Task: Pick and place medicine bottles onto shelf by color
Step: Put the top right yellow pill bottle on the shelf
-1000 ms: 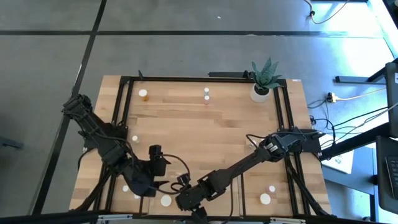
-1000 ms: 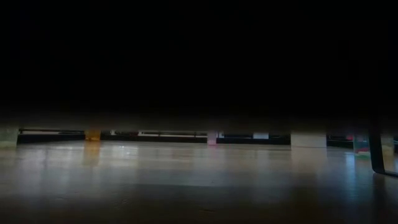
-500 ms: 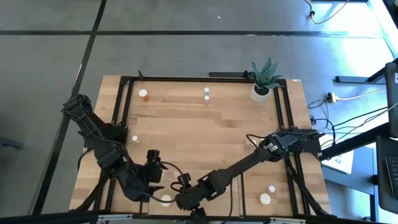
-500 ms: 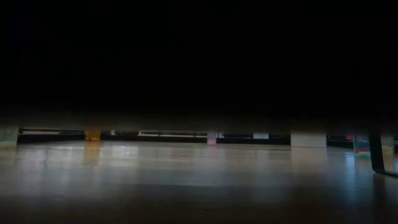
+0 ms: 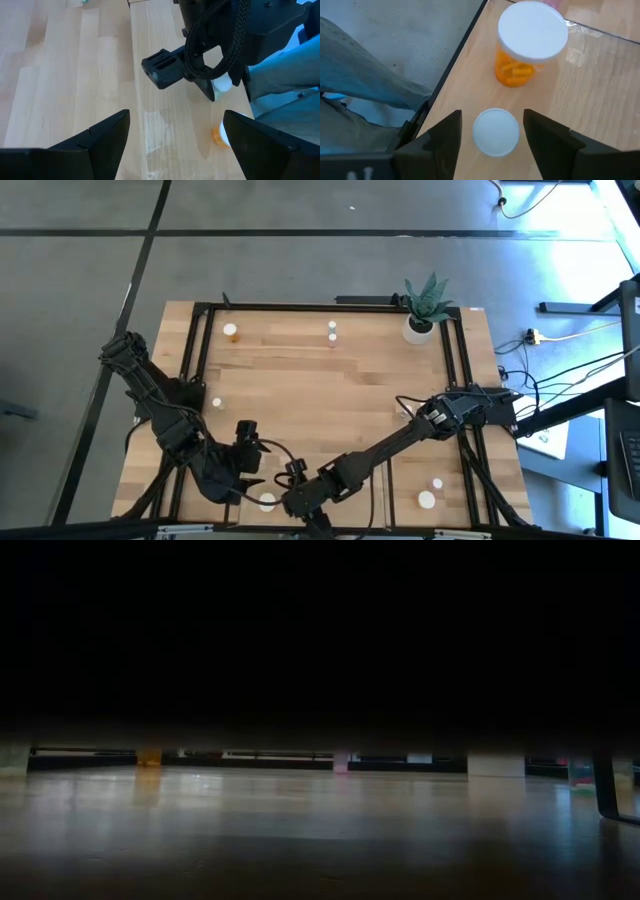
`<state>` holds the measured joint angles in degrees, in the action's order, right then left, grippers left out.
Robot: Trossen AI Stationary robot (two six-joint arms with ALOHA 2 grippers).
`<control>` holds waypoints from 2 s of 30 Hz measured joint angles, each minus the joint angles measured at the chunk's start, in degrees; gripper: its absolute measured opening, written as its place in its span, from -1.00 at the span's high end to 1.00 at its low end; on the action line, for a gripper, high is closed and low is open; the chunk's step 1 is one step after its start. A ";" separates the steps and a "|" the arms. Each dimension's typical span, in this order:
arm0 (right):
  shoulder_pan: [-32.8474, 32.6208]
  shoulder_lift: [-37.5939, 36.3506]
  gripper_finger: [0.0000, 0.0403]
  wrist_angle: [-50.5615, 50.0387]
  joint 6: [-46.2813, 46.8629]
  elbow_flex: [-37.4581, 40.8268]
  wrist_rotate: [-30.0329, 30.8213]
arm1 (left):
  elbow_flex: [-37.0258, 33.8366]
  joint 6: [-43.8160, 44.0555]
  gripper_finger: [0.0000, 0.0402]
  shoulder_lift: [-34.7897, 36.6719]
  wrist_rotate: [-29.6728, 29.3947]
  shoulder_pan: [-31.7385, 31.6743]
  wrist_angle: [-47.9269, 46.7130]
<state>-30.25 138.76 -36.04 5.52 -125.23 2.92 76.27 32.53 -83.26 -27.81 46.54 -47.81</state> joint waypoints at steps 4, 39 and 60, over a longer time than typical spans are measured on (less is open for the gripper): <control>0.02 0.00 -0.14 1.01 -0.01 0.00 -0.01 | 0.00 0.04 -0.57 0.00 0.00 0.00 -0.01; -0.03 -9.50 -0.12 -26.56 1.86 -9.51 12.51 | 0.00 0.05 -0.57 0.02 0.00 -0.02 -0.67; -5.12 -21.17 -0.12 -49.74 15.54 -8.88 30.13 | 0.00 9.89 -0.57 0.02 1.78 6.28 -7.15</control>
<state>-35.38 117.59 -85.78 21.06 -134.11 33.05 76.27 42.42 -83.24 -26.03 52.82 -54.96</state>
